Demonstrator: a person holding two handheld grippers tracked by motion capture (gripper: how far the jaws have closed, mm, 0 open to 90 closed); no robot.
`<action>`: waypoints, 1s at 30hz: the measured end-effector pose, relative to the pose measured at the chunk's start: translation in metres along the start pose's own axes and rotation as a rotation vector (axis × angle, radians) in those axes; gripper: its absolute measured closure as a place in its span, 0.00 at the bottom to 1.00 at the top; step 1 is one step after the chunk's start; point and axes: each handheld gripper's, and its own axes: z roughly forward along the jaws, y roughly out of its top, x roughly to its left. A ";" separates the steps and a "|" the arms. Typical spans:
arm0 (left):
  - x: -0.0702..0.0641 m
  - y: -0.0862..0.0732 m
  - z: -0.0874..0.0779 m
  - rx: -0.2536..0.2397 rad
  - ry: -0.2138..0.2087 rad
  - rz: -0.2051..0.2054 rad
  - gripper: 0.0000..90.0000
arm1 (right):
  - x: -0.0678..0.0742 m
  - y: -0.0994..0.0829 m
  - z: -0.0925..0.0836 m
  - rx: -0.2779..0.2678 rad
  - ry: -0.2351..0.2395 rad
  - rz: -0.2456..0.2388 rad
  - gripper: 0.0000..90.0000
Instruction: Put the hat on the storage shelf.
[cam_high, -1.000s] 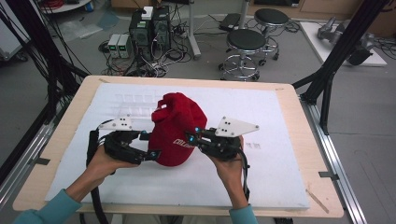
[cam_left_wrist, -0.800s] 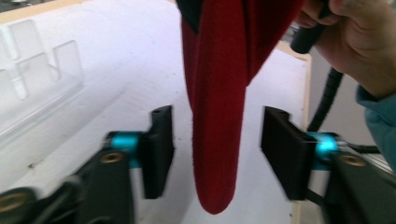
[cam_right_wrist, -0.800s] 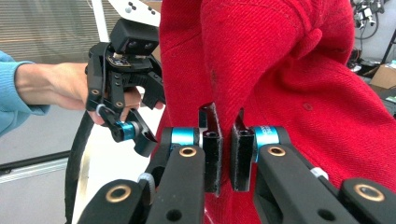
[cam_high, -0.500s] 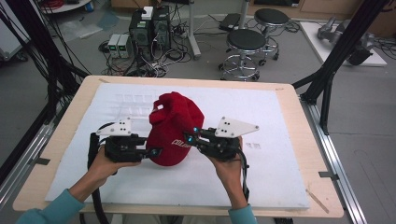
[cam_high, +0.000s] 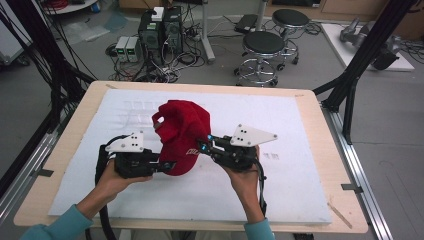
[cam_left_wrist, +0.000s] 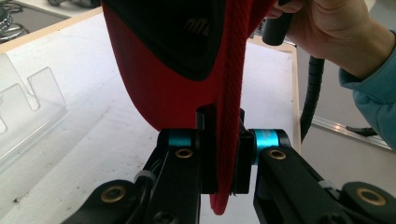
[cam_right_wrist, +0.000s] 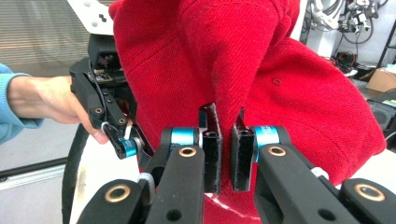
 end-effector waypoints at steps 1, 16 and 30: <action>0.000 0.000 0.000 0.000 0.000 0.000 0.95 | 0.000 0.000 0.000 -0.002 0.000 0.001 0.95; -0.002 -0.001 -0.002 0.003 0.038 0.011 0.95 | -0.005 0.000 0.008 -0.018 -0.124 0.078 0.13; 0.015 0.004 -0.027 -0.111 0.195 0.023 0.95 | -0.006 -0.007 -0.016 -0.009 -0.193 0.038 0.12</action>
